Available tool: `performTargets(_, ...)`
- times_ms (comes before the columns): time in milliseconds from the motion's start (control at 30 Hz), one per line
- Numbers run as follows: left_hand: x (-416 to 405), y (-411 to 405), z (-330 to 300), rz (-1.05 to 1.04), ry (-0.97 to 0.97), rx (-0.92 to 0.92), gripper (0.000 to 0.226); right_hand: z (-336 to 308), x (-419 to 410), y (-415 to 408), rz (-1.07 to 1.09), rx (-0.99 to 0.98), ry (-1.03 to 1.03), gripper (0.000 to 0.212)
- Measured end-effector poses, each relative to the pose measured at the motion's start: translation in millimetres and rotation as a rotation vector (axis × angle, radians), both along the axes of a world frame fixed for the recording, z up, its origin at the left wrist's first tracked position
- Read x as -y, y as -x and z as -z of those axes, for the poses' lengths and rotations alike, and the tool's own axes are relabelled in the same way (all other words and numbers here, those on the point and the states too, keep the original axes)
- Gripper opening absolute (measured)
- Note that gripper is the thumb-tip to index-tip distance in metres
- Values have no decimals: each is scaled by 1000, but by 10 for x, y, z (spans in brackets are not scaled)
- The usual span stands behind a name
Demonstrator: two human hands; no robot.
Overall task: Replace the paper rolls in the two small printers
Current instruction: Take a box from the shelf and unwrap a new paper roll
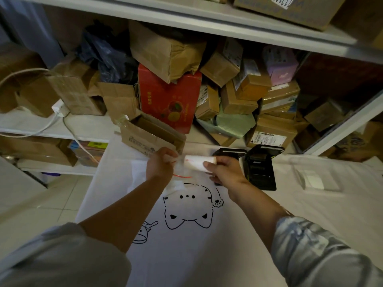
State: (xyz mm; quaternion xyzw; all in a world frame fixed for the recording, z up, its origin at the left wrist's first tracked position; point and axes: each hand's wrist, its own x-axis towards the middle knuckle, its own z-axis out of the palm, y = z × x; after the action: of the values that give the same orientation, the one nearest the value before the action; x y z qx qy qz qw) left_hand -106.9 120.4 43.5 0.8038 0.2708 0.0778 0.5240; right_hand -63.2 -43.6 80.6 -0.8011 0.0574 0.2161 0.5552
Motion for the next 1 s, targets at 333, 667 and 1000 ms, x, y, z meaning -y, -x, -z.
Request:
performTargets(333, 166, 133, 370, 471, -369, -111, 36, 182, 93, 55, 41, 12, 114, 38)
performTargets(667, -35, 107, 570, 566, -1077, -333, 57, 639, 11, 103, 52, -74, 163, 31)
performTargets(1000, -129, 55, 619, 399, -975, -198, 64, 934, -81, 39, -60, -93, 232, 31)
